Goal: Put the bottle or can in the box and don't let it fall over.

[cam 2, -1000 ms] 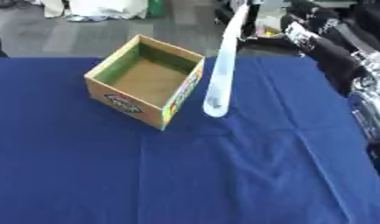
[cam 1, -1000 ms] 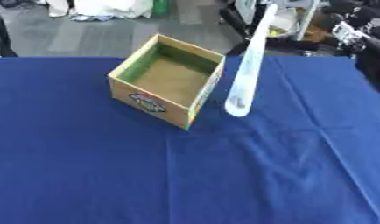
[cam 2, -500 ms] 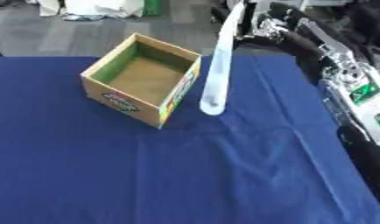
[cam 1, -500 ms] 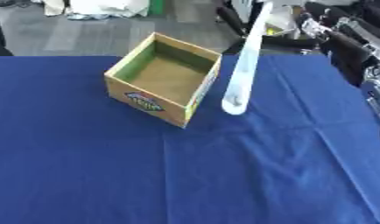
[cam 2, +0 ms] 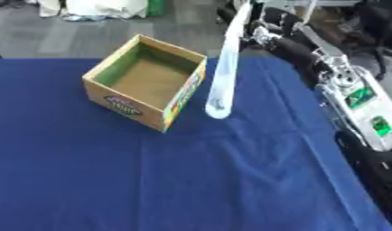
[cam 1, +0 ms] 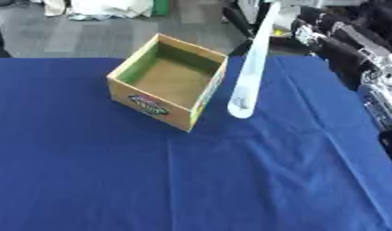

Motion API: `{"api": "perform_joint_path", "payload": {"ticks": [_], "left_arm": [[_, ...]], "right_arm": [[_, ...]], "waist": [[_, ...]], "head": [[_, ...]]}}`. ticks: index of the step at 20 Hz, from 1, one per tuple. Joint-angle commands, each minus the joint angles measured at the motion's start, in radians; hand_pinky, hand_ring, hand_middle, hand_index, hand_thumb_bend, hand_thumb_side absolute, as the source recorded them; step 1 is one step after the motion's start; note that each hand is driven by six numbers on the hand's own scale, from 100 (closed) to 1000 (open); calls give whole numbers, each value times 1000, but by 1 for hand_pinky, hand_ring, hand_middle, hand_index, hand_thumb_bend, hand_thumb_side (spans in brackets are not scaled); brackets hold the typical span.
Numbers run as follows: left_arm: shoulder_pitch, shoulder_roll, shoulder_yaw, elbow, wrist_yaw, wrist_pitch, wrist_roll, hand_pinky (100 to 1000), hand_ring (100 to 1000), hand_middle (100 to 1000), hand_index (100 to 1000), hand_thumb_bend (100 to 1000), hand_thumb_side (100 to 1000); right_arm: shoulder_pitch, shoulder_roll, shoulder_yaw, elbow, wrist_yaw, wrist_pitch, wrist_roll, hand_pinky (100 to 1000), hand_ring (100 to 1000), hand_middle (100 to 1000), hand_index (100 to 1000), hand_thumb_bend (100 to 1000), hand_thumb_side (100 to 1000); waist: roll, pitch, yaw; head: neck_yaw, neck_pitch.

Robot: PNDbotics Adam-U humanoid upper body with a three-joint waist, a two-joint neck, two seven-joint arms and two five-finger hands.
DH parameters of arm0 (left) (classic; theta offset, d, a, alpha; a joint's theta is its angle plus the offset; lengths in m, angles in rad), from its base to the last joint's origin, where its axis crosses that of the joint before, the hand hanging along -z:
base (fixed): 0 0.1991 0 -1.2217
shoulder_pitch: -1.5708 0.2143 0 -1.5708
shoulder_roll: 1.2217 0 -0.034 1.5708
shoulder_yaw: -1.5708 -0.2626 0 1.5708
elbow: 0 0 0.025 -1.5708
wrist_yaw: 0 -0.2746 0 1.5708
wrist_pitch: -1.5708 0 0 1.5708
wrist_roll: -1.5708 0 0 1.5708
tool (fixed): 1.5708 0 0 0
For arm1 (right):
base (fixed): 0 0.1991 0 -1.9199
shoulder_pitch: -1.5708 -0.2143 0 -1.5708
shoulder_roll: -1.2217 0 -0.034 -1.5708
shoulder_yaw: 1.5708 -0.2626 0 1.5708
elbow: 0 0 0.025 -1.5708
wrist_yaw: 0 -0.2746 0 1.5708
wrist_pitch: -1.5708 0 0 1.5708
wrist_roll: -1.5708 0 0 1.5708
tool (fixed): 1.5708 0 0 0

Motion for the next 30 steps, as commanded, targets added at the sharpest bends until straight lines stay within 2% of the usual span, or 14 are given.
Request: {"api": "perform_joint_path", "payload": {"ticks": [1,4,5,6,16,30], "left_arm": [[-9,30,-1,-10,3,1,-3,916,1000,1000,784,435,622],[-10,30,-1,-9,3,1,-4,916,1000,1000,782,435,622],[-10,30,-1,-9,3,0,-4,916,1000,1000,782,435,622],[-10,30,-2,-9,4,0,-4,916,1000,1000,782,435,622],[-14,29,-3,-10,5,1,-6,916,1000,1000,781,435,622],[-14,30,-4,-8,3,2,-7,915,1000,1000,781,434,622]], "right_arm": [[-25,-12,0,4,15,-1,11,1000,1000,1000,1000,100,453],[-36,-9,8,16,25,0,16,1000,1000,1000,1000,100,461],[-39,-7,10,20,29,0,19,1000,1000,1000,1000,100,433],[-42,-6,13,24,33,-1,21,1000,1000,1000,1000,100,458],[-58,11,31,52,65,-8,38,1000,1000,1000,1000,100,449],[-59,19,38,46,70,-10,50,1000,1000,1000,1000,100,445]], "waist": [[2,-24,1],[3,-23,2],[3,-22,2],[3,-22,2],[4,-18,6],[4,-17,6]], "head": [[-5,-3],[-8,-4],[-9,-5],[-10,-6],[-15,-10],[-18,-9]]}}
